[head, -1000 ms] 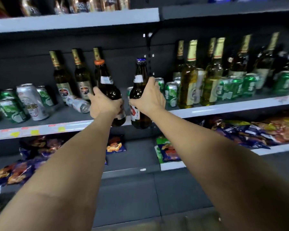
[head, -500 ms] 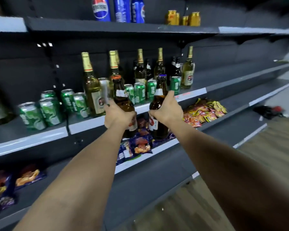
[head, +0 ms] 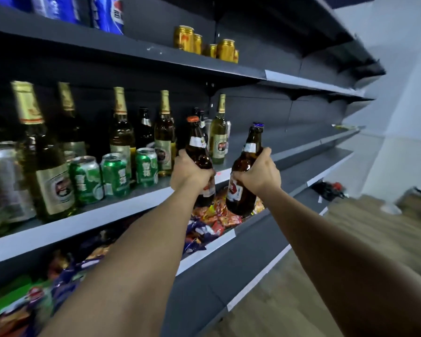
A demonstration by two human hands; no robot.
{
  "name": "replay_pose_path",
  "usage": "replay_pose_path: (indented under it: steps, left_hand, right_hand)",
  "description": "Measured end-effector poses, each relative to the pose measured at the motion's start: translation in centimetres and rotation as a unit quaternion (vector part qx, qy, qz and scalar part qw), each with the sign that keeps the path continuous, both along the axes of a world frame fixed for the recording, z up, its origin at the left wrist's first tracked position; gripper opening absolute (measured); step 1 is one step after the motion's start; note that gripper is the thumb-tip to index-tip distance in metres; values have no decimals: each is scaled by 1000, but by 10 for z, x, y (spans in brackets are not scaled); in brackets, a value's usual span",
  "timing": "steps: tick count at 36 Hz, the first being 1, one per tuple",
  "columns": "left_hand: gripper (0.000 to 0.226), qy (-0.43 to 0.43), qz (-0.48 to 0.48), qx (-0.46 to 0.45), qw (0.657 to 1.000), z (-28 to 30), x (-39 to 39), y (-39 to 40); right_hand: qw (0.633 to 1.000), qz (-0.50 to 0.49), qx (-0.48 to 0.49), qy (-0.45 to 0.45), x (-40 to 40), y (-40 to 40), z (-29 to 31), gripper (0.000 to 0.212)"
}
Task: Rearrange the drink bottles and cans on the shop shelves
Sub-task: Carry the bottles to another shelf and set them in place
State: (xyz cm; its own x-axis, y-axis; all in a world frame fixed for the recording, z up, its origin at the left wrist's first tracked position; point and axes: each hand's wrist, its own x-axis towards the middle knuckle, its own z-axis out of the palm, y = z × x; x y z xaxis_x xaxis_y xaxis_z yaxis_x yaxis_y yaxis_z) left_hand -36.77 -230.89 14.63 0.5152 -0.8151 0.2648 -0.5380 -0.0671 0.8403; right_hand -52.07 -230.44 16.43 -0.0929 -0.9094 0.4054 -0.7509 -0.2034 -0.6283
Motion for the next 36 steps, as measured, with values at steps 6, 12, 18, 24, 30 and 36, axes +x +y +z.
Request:
replay_pose_path:
  steps: [6, 12, 18, 24, 30, 36]
  left_hand:
    - [70, -12, -6, -4, 1000, 3, -35, -80]
    - [75, -36, 17, -16, 999, 0, -71, -158]
    - [78, -28, 54, -23, 998, 4, -120, -236]
    - [69, -17, 90, -15, 996, 8, -161, -309]
    - [76, -30, 141, 24, 989, 2, -182, -360]
    - [81, -59, 169, 59, 982, 8, -183, -393]
  right_hand:
    - [1000, -11, -4, -23, -38, -81, 7, 64]
    - [999, -4, -17, -41, -72, -173, 5, 66]
    - [997, 46, -32, -51, -104, -269, 6, 65]
    - [993, 111, -32, -19, -133, -356, 17, 65]
    - [986, 164, -18, -22, -150, -421, 12, 63]
    - [983, 180, 8, -37, -150, -463, 1, 65]
